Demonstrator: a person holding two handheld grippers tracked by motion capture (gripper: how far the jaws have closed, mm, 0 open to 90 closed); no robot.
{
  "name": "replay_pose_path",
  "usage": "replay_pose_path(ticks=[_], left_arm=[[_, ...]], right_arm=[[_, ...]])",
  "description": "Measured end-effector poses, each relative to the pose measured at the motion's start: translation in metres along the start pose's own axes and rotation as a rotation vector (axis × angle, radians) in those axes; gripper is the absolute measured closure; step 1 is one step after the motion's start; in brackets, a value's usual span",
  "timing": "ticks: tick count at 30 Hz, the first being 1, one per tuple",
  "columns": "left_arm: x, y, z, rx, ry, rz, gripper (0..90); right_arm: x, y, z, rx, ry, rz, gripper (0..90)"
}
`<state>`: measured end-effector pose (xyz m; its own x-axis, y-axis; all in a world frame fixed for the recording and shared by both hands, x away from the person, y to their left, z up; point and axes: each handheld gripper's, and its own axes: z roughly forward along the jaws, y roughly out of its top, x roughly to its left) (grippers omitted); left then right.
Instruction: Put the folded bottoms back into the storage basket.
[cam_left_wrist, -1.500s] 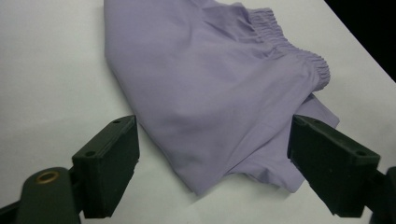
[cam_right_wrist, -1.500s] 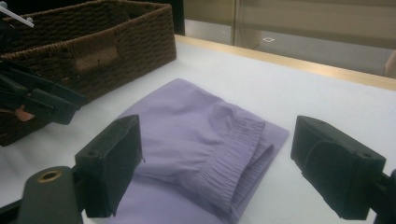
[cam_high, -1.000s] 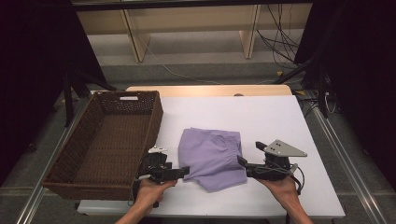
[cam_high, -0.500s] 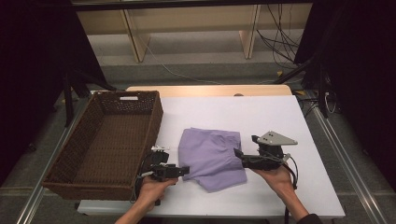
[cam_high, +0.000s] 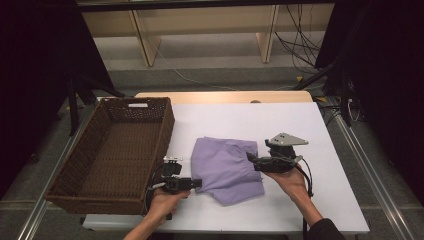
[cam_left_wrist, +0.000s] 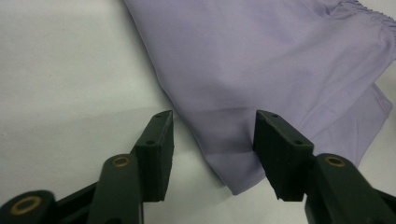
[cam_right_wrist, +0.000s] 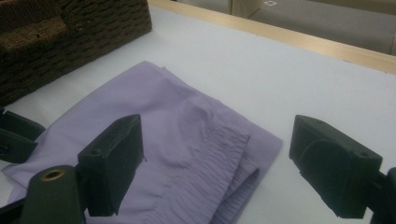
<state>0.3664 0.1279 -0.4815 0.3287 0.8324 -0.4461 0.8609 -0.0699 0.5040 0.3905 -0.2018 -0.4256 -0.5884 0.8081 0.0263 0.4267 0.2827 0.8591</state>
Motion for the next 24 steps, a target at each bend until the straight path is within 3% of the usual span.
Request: replay_pose_path(ticks=[8, 15, 24], left_arm=[[-0.005, -0.002, 0.005, 0.020, -0.032, 0.015, 64.7], [-0.005, -0.003, 0.008, 0.025, -0.041, 0.028, 84.0], [-0.008, -0.002, 0.006, 0.018, -0.034, 0.075, 87.6]], right_arm=[[-0.010, 0.004, 0.018, 0.043, -0.010, 0.024, 19.5], [-0.022, 0.013, 0.033, 0.150, 0.027, 0.058, 17.2], [-0.037, 0.018, 0.051, 0.233, 0.066, 0.106, 15.3]])
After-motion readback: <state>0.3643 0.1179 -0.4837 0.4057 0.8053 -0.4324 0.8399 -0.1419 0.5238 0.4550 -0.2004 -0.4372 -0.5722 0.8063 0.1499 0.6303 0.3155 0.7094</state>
